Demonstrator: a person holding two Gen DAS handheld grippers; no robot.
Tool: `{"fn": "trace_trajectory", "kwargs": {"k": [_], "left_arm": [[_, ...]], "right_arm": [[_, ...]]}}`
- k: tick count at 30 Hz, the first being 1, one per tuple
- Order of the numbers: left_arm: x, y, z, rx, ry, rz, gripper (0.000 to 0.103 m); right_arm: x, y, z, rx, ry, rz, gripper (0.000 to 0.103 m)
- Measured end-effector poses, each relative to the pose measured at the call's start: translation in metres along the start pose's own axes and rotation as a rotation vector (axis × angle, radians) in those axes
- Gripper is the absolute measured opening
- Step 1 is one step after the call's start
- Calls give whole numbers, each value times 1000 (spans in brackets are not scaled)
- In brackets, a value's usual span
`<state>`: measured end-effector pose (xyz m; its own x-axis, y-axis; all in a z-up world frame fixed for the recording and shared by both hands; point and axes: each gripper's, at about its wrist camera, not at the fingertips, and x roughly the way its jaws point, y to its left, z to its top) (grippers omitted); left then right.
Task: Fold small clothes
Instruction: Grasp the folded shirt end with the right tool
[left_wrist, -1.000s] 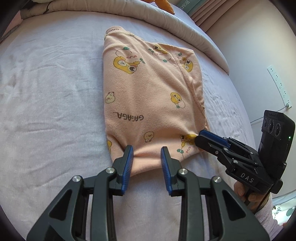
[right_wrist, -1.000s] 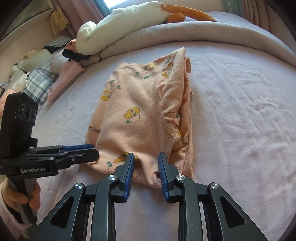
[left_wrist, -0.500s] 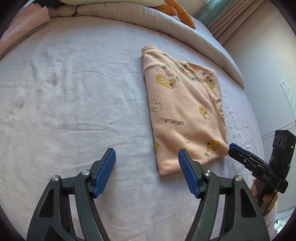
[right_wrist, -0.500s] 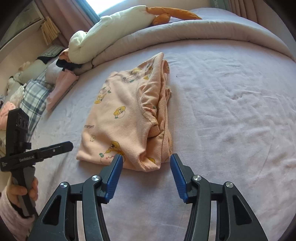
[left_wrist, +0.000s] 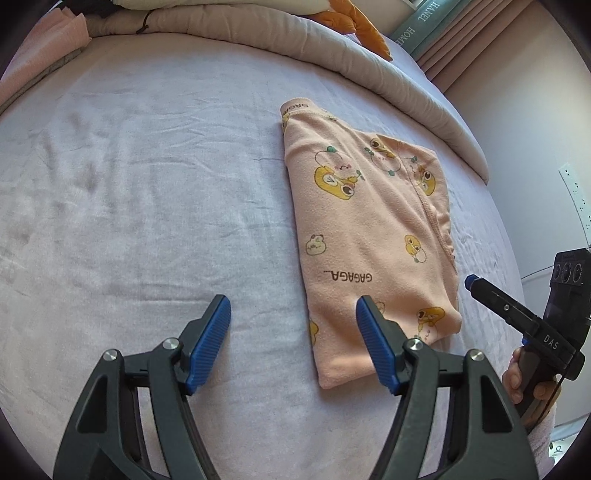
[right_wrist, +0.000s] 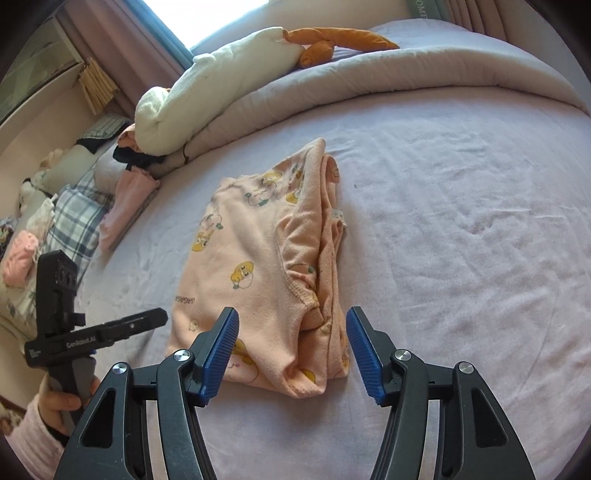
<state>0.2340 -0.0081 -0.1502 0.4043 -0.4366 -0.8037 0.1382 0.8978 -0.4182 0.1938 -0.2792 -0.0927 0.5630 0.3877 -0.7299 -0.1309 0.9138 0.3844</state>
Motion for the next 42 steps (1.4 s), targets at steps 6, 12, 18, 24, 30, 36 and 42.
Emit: {"fn": "trace_trajectory", "kwargs": {"k": [6,12,18,24,30,36,42], "left_arm": [[6,-6,8,20,-6,2,70],[15,-13,17,36,-2,-2,70],[19,-23,20,85,-18,26,70],[30,-28,30,89,-7,22,70],[38,-33,39,110,-1,30,70],[44,-34,42,111,4,26,70],[52,-35,49,113,7,27,72]], "right_arm": [[5,2,4,-15,-2,-1,60],[10,3,12,-25,0,2,60],[14,4,17,-43,-4,-4,60],[23,2,24,-34,11,0,60],[30,-4,25,-24,22,-9,60],[36,-13,24,9,51,19,60],[44,-20,25,50,85,83,61]]}}
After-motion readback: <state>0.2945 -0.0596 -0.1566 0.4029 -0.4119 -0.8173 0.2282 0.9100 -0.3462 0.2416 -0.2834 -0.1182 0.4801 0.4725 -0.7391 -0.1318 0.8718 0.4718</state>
